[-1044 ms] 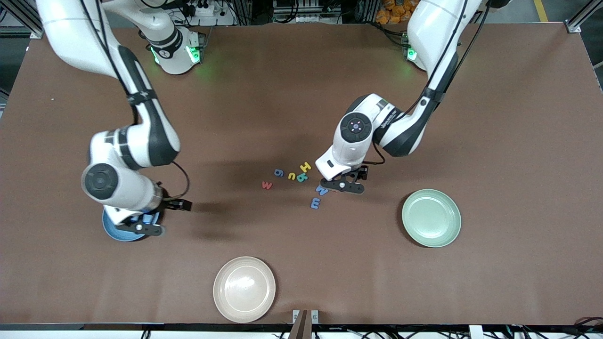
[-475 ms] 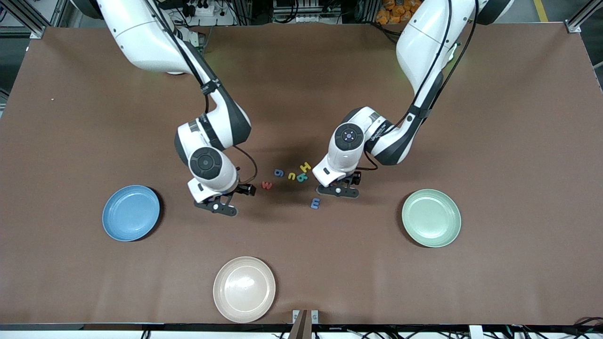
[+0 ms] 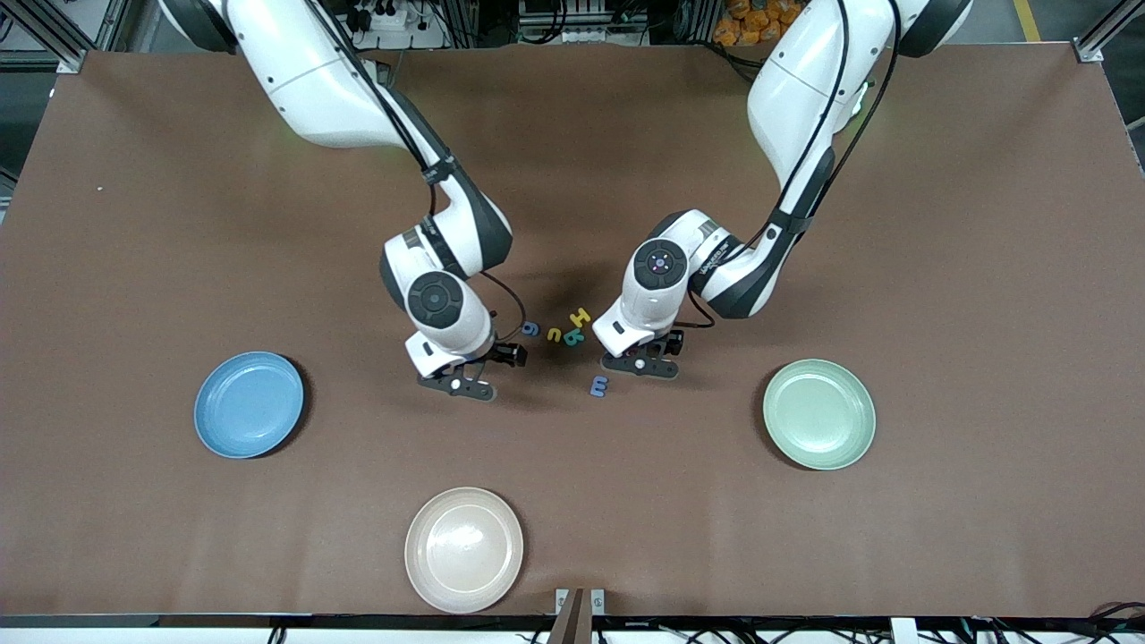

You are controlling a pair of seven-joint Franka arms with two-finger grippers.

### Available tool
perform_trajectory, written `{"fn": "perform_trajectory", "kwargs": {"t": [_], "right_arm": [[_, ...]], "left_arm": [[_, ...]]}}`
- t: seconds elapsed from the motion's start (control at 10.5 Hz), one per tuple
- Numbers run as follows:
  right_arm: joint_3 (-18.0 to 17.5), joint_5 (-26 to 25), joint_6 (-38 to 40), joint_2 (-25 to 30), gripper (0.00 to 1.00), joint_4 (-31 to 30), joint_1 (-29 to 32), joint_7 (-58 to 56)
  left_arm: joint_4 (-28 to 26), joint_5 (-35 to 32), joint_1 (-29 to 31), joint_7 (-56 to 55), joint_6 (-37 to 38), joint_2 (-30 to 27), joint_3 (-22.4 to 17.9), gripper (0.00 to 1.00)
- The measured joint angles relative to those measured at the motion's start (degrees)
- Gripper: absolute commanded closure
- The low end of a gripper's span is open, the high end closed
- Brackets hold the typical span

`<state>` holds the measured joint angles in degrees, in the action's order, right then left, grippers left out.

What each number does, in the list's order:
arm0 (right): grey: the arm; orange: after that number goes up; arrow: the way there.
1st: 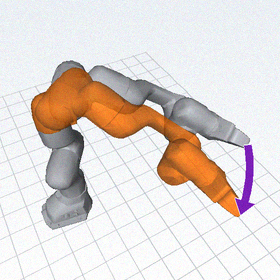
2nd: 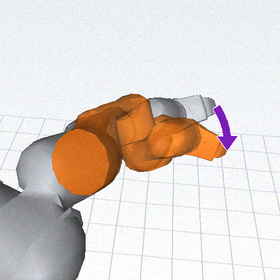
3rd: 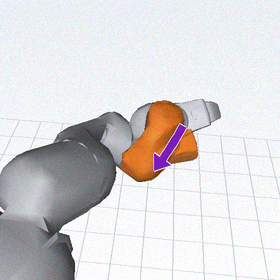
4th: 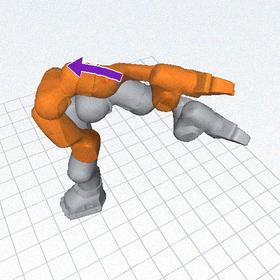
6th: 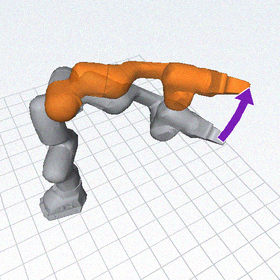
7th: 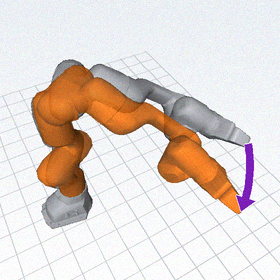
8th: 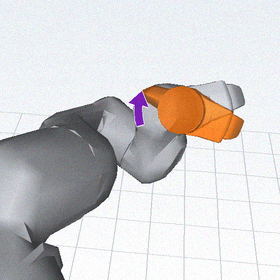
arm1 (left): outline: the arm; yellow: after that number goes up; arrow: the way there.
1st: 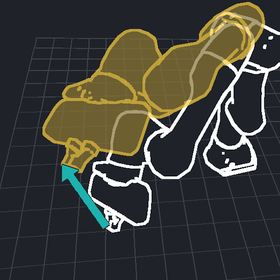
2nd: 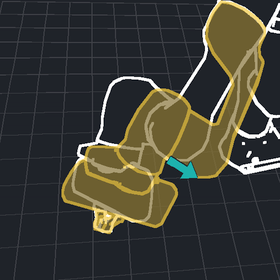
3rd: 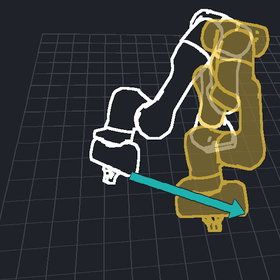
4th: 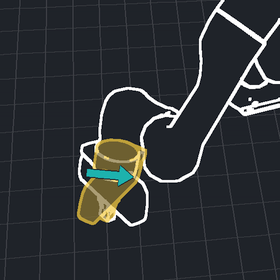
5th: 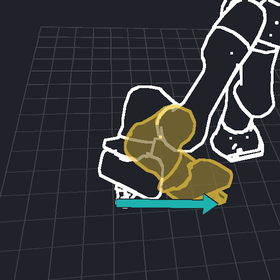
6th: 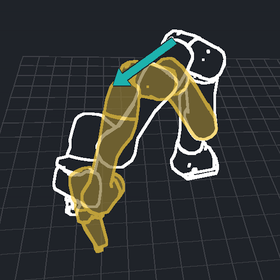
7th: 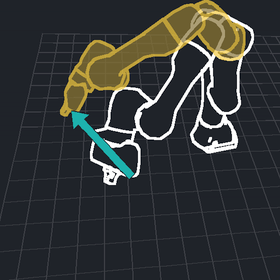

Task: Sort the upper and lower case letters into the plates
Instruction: 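Grasp pink M with the right gripper while the left gripper grasps Q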

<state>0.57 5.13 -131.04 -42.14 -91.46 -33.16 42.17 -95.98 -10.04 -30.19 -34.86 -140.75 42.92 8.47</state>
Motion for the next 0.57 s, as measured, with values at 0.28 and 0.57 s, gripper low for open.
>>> {"fn": "perform_trajectory", "kwargs": {"t": [0.28, 0.57], "right_arm": [[0.01, 0.25, -1.09, -2.25, 0.00, -0.01, -1.49, 0.00], [0.10, 0.26, -1.07, -2.28, 0.22, -0.15, -1.52, -0.01]], "left_arm": [[0.02, -0.01, -0.01, 0.00, -0.46, 0.25, 0.00, 0.23], [0.07, -0.03, 0.00, 0.00, -1.48, 0.51, -0.01, 0.30]]}}
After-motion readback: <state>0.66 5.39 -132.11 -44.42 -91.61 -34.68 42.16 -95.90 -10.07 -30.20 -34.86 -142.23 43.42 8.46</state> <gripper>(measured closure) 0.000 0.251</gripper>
